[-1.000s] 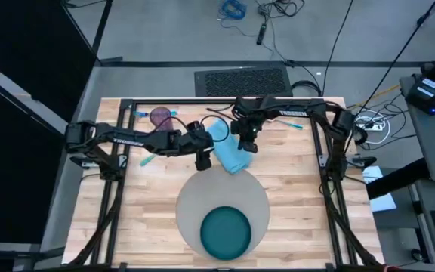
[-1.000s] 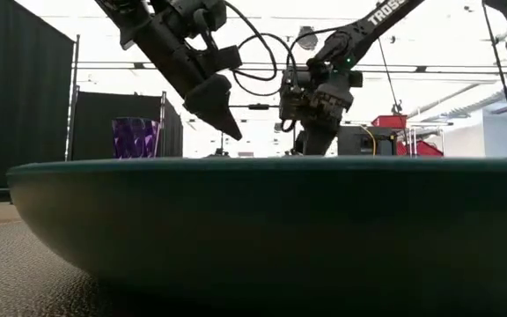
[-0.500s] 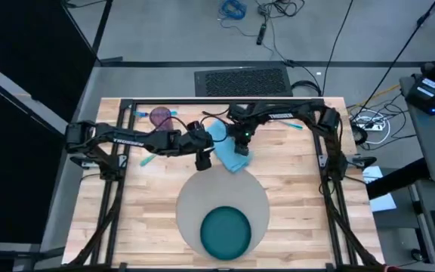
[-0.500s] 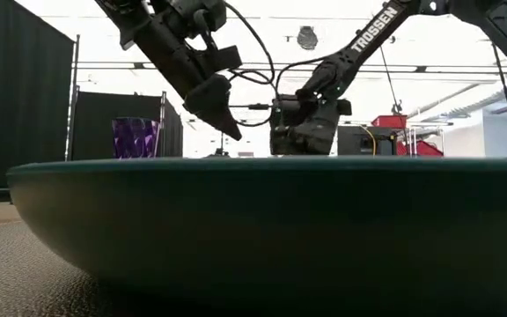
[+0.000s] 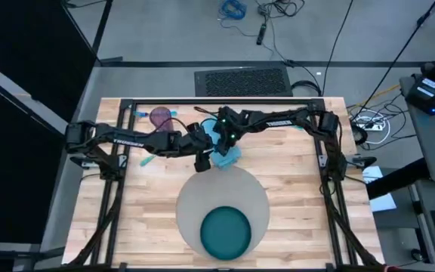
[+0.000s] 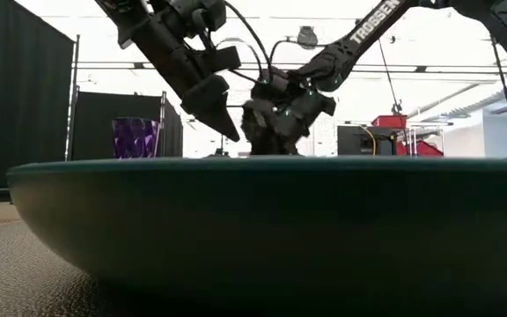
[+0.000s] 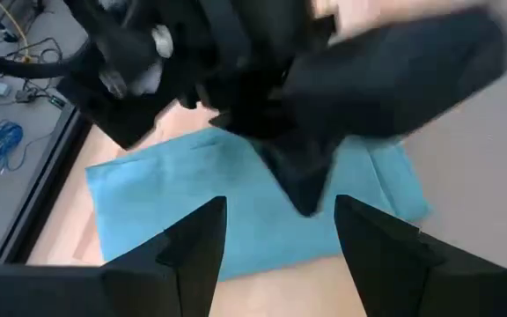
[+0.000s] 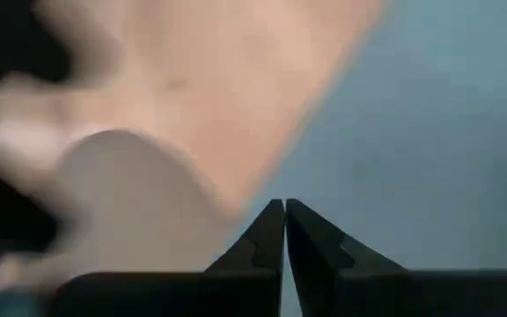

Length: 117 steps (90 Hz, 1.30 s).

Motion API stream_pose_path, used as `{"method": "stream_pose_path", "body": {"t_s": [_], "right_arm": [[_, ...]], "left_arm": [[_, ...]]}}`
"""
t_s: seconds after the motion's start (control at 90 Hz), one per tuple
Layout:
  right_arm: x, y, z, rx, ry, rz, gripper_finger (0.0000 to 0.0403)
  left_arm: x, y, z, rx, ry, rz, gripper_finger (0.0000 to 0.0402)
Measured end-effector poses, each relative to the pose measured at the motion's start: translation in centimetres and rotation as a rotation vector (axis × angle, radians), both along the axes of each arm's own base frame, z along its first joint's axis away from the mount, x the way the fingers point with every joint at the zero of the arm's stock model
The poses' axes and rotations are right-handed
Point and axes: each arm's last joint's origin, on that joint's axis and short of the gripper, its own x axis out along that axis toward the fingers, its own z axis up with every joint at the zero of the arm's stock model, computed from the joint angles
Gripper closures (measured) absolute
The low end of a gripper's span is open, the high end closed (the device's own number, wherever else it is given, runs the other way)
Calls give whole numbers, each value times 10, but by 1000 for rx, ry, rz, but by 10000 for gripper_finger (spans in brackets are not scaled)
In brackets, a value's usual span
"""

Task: Set table place
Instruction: Fold the blue napkin

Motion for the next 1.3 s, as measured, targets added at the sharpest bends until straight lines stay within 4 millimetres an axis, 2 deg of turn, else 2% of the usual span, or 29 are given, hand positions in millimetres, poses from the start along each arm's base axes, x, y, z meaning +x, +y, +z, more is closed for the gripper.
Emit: {"method": "stream_pose_path", "body": {"t_s": [0.122, 0.289, 0.489, 0.633, 0.744, 0.878, 1.044, 1.3], "right_arm": [[-15, 3, 32, -59, 7, 12, 403], [-63, -17, 82, -222, 102, -103, 403], [-115, -31, 144, -330, 9, -237, 403], [-140, -29, 172, -373, -63, -268, 403], [-152, -25, 183, -391, -80, -264, 403], [-159, -20, 186, -391, -64, -254, 403], [-162, -18, 185, -385, -38, -240, 403], [-162, -18, 185, -392, -38, -232, 403]], "left_arm": [[0, -4, -1, -3, 8, -10, 204], [10, 5, -4, -18, -82, 33, 204], [25, 25, -25, -43, -119, 112, 204], [35, 33, -45, -63, -71, 122, 204], [45, 35, -55, -56, -39, 114, 204], [51, 37, -65, -66, 11, 93, 204], [45, 34, -77, -112, 142, 72, 204], [33, 20, -78, -126, 297, 55, 204]]}}
